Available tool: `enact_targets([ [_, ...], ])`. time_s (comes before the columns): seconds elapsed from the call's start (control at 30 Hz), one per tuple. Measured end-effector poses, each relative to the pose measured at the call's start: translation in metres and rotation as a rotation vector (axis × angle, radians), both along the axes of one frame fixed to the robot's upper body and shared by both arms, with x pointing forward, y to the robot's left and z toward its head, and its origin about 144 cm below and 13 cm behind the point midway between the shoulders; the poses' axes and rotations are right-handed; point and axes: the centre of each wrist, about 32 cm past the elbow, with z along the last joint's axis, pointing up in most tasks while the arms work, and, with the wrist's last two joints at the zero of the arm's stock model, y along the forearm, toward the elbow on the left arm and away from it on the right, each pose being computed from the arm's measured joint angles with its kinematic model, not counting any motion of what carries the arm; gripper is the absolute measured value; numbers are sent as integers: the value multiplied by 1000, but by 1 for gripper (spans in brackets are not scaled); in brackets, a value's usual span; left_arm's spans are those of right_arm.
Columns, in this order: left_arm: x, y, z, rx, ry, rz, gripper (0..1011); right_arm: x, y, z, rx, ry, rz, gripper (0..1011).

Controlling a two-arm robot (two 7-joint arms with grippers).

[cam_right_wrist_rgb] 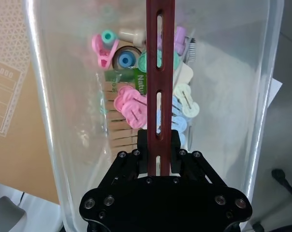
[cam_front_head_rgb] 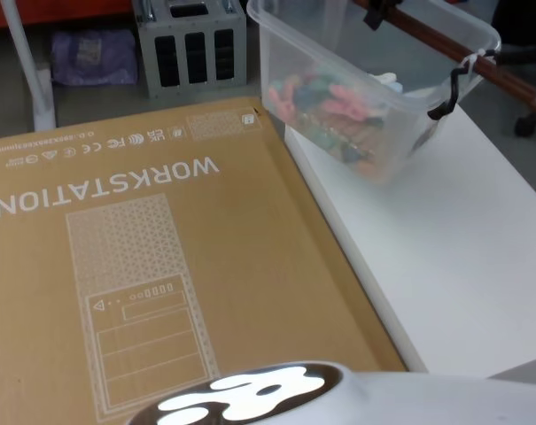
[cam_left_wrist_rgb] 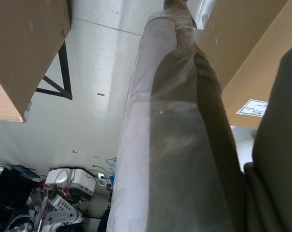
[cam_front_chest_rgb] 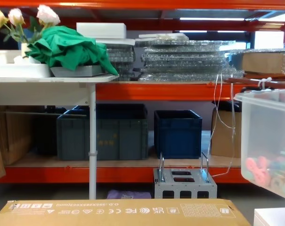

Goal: Use one hand to grasp the basket and place it at the designated location.

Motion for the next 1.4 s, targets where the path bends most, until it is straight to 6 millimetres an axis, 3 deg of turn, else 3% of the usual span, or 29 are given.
enact_targets([
  [0.2, 0, 0, 0, 0, 0, 1, 0, 2, -25, -2, -20, 26, -108, 235],
  [0.47, 0, 0, 0, 0, 0, 0, 0, 3, -37, -4, -24, 42, -159, 235],
  [0.67, 0, 0, 0, 0, 0, 0, 0, 4, -59, -8, -32, 58, -245, 234],
  [0.97, 0, 0, 0, 0, 0, 0, 0, 4, -71, -11, -29, 67, -286, 234],
  [1.4, 0, 0, 0, 0, 0, 0, 0, 2, -93, -31, -45, 116, -367, 234],
])
